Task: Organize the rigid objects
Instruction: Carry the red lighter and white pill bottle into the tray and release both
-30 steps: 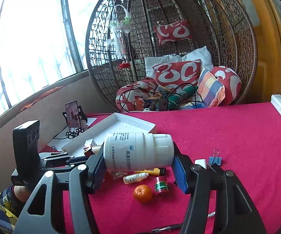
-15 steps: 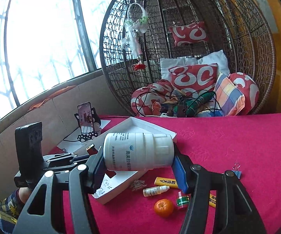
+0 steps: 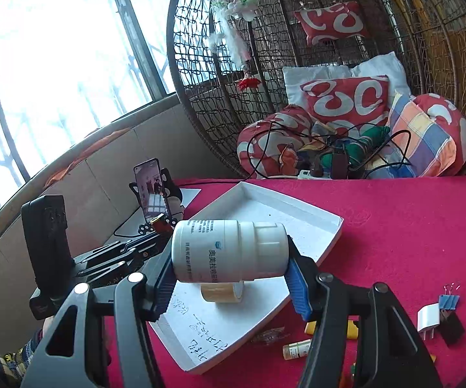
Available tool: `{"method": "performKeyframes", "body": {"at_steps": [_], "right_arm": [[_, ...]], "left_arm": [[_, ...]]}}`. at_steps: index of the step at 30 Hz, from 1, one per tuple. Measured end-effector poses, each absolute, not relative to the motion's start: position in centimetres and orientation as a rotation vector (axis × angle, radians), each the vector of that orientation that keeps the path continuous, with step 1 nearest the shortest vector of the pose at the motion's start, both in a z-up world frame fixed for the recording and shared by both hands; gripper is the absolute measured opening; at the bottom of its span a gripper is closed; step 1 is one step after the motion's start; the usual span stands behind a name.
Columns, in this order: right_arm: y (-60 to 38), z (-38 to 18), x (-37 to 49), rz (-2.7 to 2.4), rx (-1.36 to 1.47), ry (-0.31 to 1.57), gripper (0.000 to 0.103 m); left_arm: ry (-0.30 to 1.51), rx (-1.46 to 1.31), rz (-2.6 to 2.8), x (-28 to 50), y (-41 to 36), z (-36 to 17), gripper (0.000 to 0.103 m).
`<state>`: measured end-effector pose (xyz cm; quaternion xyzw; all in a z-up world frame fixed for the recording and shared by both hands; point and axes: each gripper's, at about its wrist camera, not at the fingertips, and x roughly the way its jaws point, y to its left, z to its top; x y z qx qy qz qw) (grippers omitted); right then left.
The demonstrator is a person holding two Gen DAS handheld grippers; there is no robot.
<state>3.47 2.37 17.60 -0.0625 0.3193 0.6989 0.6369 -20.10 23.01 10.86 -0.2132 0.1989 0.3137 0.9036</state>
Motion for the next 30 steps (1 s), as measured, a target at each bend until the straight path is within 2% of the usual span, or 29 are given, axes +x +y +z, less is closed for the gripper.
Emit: {"method": "performKeyframes", "body": {"at_steps": [9,20,22,23,24,25,26,27,28,29,30], "right_arm": [[8.4,12.4,3.5,1.484,-0.159,0.911,0.060],[10.3,10.7,2.2,1.471,-0.174,0.924,0.060],[9.8,11.1,2.0,1.476,-0.165,0.891,0.070],[9.5,11.3,2.1,1.476,-0.154,0.877,0.086],[9.1,11.6,2.1,1.472,-0.137,0.863,0.087],[8.7,11.8,2.2,1.471,-0.123,0.851,0.087],[8.3,12.1,2.3,1.471,-0.110,0.842,0.088],[7.7,12.4,2.4,1.474,-0.094,0.836,0.089],[7.2,12.7,2.5,1.476,-0.074,0.830,0.093],[6.6,13.0,2.7,1.478,-0.049,0.814,0.103],[6.0,13.4,2.8,1.480,-0.025,0.794,0.103]], "left_arm": [[0.413,-0.621,0.719,-20.2,27.6,7.8,0.012],[0.415,-0.650,0.768,-21.3,27.7,6.9,0.012],[0.417,-0.635,0.798,-21.4,27.6,7.2,0.012],[0.412,-0.634,0.805,-21.5,27.5,7.3,0.012],[0.405,-0.635,0.812,-21.7,27.3,7.4,0.019],[0.397,-0.634,0.817,-21.9,27.2,7.6,0.044],[0.394,-0.629,0.827,-22.0,27.0,7.7,0.064],[0.389,-0.618,0.839,-22.0,26.7,7.9,0.098],[0.375,-0.600,0.851,-22.1,26.2,8.1,0.103],[0.371,-0.578,0.865,-22.2,25.8,8.3,0.103],[0.376,-0.559,0.877,-22.1,25.3,8.4,0.103]]}}
